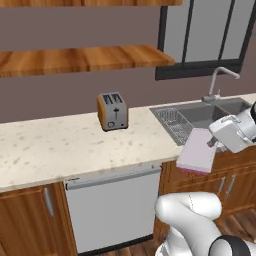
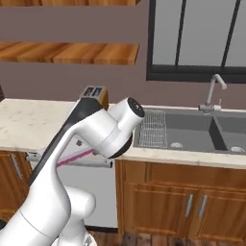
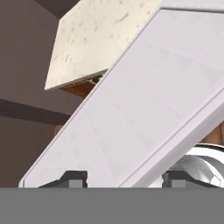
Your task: The ice cube tray has been filled with water. Take the tray and place it in the freezer to make ice. Close the freezer door after placing the tray.
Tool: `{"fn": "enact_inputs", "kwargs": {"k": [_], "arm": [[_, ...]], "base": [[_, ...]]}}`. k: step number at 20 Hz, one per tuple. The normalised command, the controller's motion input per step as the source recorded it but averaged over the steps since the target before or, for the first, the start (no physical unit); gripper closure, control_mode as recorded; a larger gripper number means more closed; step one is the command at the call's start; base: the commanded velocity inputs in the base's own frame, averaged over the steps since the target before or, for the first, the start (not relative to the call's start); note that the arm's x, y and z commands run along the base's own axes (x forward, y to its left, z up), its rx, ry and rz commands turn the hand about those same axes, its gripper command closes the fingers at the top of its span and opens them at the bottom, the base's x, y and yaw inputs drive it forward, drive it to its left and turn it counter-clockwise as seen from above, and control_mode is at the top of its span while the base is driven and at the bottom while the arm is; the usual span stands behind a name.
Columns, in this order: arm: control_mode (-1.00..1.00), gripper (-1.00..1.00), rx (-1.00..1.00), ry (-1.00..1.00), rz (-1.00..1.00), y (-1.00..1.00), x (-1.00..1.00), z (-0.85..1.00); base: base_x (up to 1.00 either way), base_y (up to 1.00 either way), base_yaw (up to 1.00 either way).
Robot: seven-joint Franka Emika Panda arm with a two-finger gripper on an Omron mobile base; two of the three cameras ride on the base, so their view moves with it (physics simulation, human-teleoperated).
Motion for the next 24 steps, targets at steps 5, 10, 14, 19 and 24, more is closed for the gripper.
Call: {"fn": "enact_inputs", "kwargs": {"k": [5,10,14,19,24], "arm": [[1.00,1.00,0.00,0.00,0.00,0.00,0.00,0.00],[1.00,1.00,0.00,0.00,0.00,0.00,0.00,0.00],[1.00,1.00,0.00,0.00,0.00,0.00,0.00,0.00],[1.00,1.00,0.00,0.00,0.00,0.00,0.00,0.00],[1.00,1.00,0.00,0.00,0.00,0.00,0.00,0.00]], "base": [[-1.00,-0.38,-0.26],[-0.96,-0.31,-0.33],[-0.89,-0.29,-0.40],[-0.79,-0.32,-0.49],[-0.61,-0.20,-0.54]]}}
